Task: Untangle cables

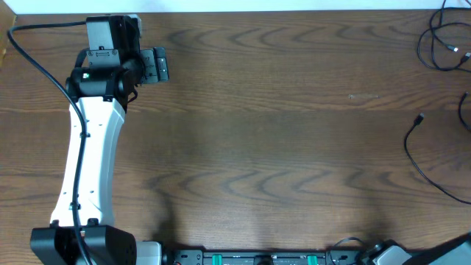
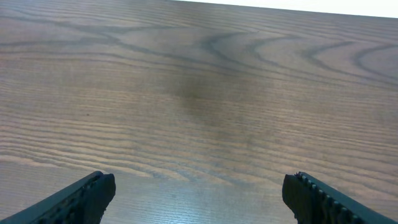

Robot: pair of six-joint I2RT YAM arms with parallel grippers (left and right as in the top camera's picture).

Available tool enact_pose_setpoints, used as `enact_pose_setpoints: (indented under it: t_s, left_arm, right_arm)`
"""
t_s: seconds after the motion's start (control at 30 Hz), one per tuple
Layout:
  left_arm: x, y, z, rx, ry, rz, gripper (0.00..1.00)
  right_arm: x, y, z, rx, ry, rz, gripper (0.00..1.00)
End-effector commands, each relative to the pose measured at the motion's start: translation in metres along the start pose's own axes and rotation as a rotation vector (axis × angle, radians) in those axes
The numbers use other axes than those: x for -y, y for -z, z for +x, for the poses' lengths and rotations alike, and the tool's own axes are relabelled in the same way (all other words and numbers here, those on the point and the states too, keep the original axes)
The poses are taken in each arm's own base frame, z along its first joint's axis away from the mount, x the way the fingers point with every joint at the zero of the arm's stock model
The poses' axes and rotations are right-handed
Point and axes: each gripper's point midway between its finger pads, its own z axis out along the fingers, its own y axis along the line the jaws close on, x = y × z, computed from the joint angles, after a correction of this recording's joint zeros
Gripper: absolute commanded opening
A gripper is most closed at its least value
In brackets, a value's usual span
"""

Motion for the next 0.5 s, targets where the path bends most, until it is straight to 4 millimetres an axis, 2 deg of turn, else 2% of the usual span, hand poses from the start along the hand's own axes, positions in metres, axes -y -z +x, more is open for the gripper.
enact_pose_setpoints:
  t_s: [0.0, 0.17, 0.2, 0.3, 0.33, 0.37, 0.47]
  left_arm:
    - [-0.003, 0.001, -0.001, 0.004, 0.018, -0.008, 0.92]
    - [-0.003, 0.001, -0.001, 0.004, 0.018, -0.008, 0.92]
    - [-0.003, 0.001, -0.001, 0.004, 0.018, -0.008, 0.92]
    - [-0.003, 0.001, -0.001, 0.004, 0.018, -0.008, 0.92]
    - [-0.003, 0.001, -0.001, 0.004, 0.018, -0.008, 0.92]
    - [-0.003, 0.001, -0.001, 0.004, 0.018, -0.008, 0.92]
    - [-0.003, 0.001, -0.001, 0.004, 0.018, -0.008, 0.92]
  right_arm:
    - [-0.003, -0.017, 0.009, -0.020, 0.009, -0.004, 0.01]
    - [-0.012, -0.040, 0.031, -0.075, 0.023, -0.005, 0.01]
    - [-0.015, -0.043, 0.036, -0.089, 0.029, -0.009, 0.05]
    - [-0.023, -0.050, 0.048, -0.121, 0.040, -0.020, 0.36]
    - [-0.024, -0.051, 0.050, -0.127, 0.033, -0.021, 0.53]
    - [-0.025, -0.052, 0.051, -0.131, 0.021, -0.022, 0.62]
    - [-0.030, -0.052, 0.050, -0.122, 0.006, -0.054, 0.71]
